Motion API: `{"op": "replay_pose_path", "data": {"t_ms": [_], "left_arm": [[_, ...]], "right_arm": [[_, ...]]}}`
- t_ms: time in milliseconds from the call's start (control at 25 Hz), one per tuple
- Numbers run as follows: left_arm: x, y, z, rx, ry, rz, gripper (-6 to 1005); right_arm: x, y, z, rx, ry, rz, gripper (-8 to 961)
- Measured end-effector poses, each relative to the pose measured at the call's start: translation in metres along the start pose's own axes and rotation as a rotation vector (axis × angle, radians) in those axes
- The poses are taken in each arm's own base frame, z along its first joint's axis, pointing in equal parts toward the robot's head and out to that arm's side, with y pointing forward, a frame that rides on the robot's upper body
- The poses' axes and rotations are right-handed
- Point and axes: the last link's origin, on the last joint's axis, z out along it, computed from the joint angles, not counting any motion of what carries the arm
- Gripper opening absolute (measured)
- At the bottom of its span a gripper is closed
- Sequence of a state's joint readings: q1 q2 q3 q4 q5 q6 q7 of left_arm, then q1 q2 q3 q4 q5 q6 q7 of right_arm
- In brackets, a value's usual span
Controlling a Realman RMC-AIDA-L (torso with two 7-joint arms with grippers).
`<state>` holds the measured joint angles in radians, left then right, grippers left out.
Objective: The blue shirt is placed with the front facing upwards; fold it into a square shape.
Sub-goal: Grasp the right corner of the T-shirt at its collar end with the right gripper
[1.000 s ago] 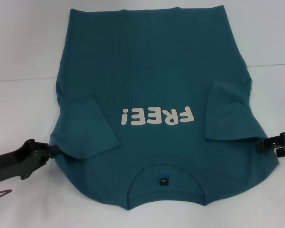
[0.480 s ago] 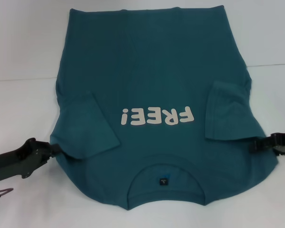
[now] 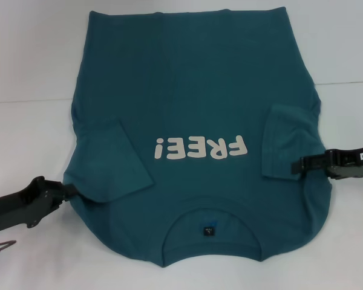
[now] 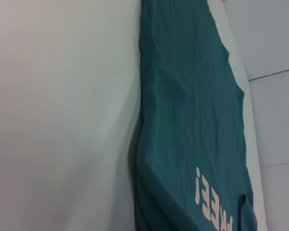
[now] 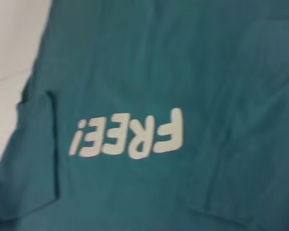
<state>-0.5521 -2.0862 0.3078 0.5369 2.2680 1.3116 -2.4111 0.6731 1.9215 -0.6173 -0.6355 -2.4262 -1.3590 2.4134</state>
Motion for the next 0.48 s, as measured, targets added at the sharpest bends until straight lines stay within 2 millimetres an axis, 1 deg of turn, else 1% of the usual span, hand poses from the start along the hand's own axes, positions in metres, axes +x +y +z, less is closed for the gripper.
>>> {"op": "replay_pose_path", "data": {"t_ms": [80, 160, 360, 480], "left_arm": [[0.000, 0.000, 0.000, 0.001, 0.002, -0.001, 48], [0.000, -0.001, 0.000, 0.001, 0.003, -0.002, 48], [0.000, -0.001, -0.001, 0.003, 0.005, -0.003, 48], [0.000, -0.001, -0.001, 0.002, 0.004, -0.003, 48]], "right_arm": [[0.000, 0.001, -0.003, -0.019, 0.005, -0.003, 857], [0.001, -0.001, -0.007, -0.011, 0.012, -0.004, 857], [0.006, -0.018, -0.015, 0.086, 0.061, 0.006, 857], [0.009, -0.023, -0.016, 0.114, 0.073, 0.004, 856]]}}
